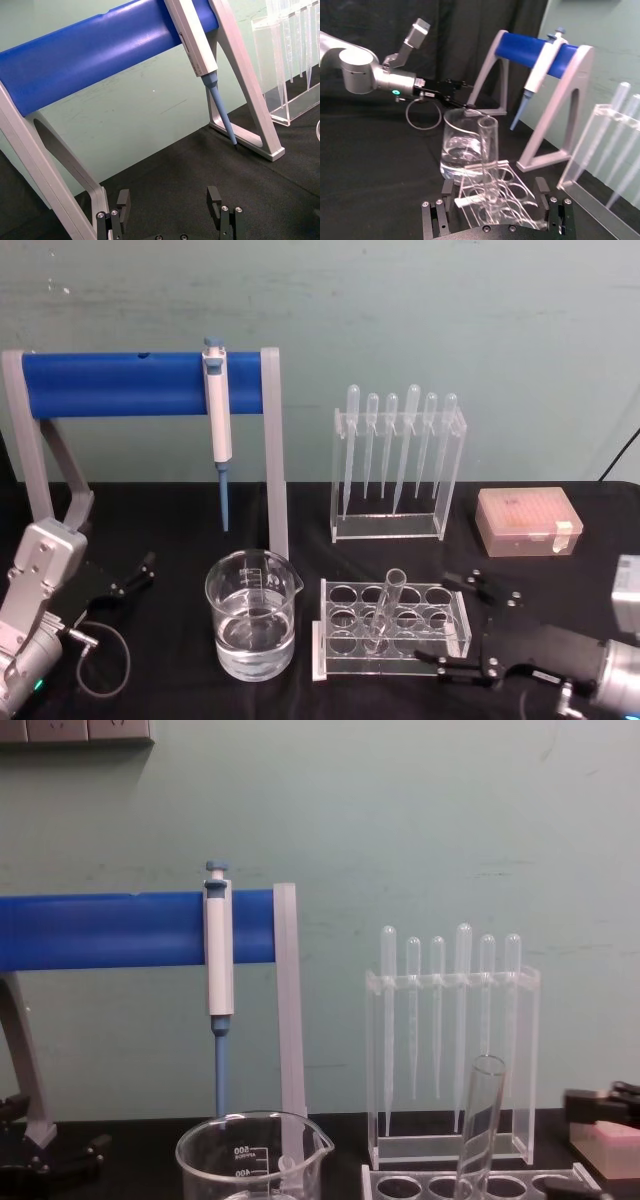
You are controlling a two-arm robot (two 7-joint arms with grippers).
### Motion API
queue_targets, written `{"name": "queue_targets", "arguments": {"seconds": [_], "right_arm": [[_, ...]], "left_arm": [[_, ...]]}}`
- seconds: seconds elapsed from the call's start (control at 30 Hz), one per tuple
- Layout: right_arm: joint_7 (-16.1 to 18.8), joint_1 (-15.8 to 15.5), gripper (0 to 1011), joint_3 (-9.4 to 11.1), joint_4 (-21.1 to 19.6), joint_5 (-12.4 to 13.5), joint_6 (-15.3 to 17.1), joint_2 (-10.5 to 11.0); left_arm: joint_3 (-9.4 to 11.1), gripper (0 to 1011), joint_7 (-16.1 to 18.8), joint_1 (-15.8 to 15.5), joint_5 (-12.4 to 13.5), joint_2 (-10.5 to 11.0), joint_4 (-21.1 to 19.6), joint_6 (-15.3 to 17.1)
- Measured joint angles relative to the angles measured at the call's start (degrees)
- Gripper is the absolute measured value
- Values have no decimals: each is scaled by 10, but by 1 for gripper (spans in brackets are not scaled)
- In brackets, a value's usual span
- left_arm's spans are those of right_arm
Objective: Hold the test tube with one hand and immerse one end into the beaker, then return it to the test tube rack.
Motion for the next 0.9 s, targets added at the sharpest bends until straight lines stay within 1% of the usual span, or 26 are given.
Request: {"name": "queue_targets", "arguments": {"seconds": [0.1, 0.23, 0.53, 0.9], "right_arm": [[11, 17, 1002, -9, 7, -10, 7, -15], [17, 33, 1002, -18, 15, -22, 14, -27], [19, 65, 1002, -35, 35, -39, 29, -50], [15, 83, 1002, -43, 49, -46, 38, -64]], "left_arm": [[0, 1000, 0, 0, 0, 0, 0, 0], [0, 1000, 0, 0, 0, 0, 0, 0], [0, 1000, 0, 0, 0, 0, 0, 0], [0, 1000, 0, 0, 0, 0, 0, 0]]}}
